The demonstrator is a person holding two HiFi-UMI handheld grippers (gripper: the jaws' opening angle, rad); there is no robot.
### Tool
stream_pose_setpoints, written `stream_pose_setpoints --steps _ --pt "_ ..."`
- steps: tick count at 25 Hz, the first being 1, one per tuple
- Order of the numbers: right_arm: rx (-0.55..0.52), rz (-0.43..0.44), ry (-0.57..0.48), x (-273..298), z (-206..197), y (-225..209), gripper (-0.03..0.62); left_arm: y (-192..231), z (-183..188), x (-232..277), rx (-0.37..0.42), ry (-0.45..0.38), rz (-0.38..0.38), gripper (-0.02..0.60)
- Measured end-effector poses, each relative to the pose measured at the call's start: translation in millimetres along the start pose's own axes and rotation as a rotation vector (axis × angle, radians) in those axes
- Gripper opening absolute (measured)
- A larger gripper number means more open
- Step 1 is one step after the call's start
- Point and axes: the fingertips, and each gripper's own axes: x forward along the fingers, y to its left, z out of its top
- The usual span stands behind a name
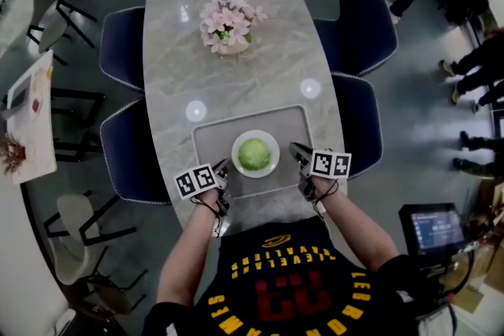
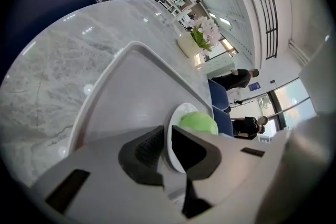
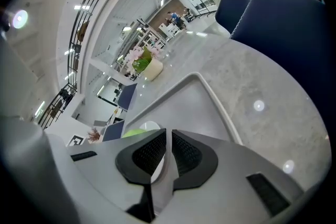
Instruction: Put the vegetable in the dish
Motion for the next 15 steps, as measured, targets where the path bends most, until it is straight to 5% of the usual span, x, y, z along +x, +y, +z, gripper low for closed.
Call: stream_pose_setpoints --steps 6,15 --pt "0.044 0.066 -0.051 -7 -2 13 0.032 -18 13 -14 -0.046 -0.121 -0.101 0.043" --pt "0.042 0.170 -0.082 -37 -20 45 0.032 -52 -10 -52 0.007 -0.145 -0.185 0.043"
